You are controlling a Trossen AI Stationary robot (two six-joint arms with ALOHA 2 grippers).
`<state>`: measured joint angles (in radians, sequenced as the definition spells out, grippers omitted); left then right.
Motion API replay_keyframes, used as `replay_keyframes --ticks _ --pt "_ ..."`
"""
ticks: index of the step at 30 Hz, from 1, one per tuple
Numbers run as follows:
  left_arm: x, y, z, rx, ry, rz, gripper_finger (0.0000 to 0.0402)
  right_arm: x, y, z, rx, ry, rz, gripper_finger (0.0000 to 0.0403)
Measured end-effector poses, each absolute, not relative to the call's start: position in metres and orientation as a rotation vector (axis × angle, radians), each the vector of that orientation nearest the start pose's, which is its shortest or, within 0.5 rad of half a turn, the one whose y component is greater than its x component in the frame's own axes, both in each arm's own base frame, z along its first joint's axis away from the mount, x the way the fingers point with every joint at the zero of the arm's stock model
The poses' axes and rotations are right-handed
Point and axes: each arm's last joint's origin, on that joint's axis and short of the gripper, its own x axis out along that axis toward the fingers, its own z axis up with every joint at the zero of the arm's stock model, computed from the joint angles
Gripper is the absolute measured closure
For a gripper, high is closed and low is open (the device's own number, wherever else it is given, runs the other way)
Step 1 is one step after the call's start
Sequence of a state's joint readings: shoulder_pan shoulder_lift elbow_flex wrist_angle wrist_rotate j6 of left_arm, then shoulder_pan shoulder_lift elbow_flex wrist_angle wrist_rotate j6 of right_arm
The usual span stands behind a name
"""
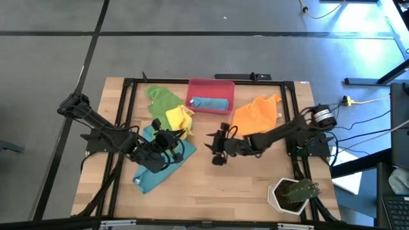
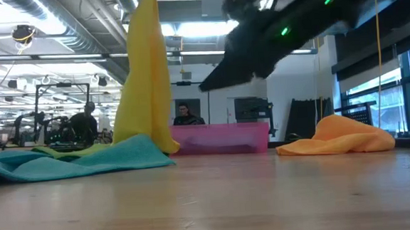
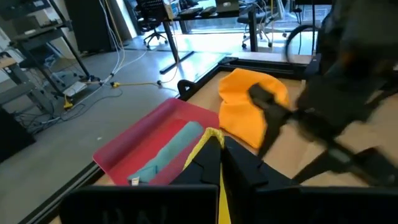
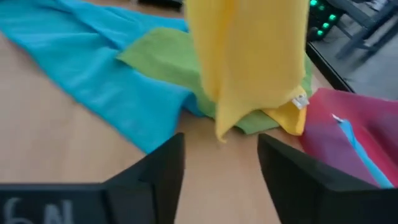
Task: Roll microfiber towels into tight, uniform cylinder then place into a basket
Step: Fold the yellow microfiber towel
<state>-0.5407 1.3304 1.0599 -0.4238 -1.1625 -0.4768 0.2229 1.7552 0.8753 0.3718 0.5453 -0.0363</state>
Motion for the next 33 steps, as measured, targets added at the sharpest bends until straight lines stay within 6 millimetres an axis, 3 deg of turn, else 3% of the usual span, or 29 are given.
replay_keyframes --ticks 7,16,26,33 --pt "0.245 -0.116 0.301 0.077 0.309 0.678 0.0401 0.374 0.033 0.141 -0.118 0.428 -0.266 0.0160" --pt "0.245 -0.117 0.301 0.079 0.314 0.672 0.0401 0.417 0.030 0.120 -0.125 0.475 -0.193 0.0160" --pt "0.245 -0.117 0.301 0.075 0.325 0.654 0.0401 0.421 0.006 0.107 -0.141 0.582 -0.288 0.0162" --pt "0.245 -0.118 0.301 0.073 0.326 0.652 0.0401 0.422 0.003 0.106 -0.096 0.584 -0.156 0.0237"
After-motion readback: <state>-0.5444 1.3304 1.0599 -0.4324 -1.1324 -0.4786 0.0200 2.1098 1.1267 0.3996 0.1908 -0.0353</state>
